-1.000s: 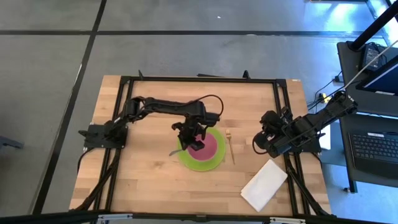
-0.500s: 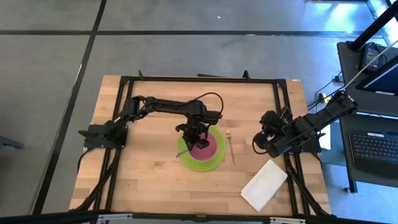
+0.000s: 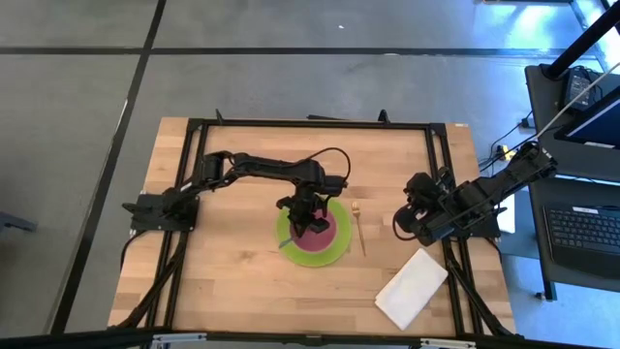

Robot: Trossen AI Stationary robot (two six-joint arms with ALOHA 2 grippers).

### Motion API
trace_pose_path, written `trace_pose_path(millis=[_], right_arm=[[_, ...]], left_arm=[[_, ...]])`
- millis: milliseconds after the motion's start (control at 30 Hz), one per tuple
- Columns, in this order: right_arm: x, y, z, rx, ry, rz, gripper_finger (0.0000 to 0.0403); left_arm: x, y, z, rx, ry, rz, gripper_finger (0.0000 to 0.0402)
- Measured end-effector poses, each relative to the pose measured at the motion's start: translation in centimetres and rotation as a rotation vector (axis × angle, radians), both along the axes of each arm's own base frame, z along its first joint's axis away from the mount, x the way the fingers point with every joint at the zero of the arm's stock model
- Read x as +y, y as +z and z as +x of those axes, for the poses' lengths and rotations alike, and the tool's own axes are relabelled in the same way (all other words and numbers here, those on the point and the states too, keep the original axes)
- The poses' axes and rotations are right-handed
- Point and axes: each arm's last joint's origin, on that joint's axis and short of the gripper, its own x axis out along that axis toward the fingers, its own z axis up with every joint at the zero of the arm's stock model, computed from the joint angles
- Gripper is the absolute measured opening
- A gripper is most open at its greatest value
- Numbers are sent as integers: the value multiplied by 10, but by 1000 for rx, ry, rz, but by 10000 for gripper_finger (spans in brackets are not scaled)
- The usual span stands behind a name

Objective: Set table place
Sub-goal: Put the spoon into the pink bowl, then return to Home Position

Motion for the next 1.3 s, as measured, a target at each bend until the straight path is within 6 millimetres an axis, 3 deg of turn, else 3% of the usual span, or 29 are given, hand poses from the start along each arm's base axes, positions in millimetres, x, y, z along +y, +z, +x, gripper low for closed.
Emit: trace_pose_path(millis=[233, 733, 833, 1067, 1300], right_arm=[[0, 0, 0, 0, 0, 1, 16], [0, 0, 0, -2, 0, 1, 16], [0, 0, 0, -2, 0, 1, 16], [0, 0, 0, -1, 1, 1, 16], [0, 0, 0, 3, 3, -3, 17]], left_arm=[[0, -3, 1, -3, -8, -2, 6], [3, -3, 1, -39, -54, 15, 85], [10, 3, 4, -57, -56, 87, 91], [28, 42, 19, -187, -20, 163, 80], [24, 126, 23, -378, -36, 268, 61]])
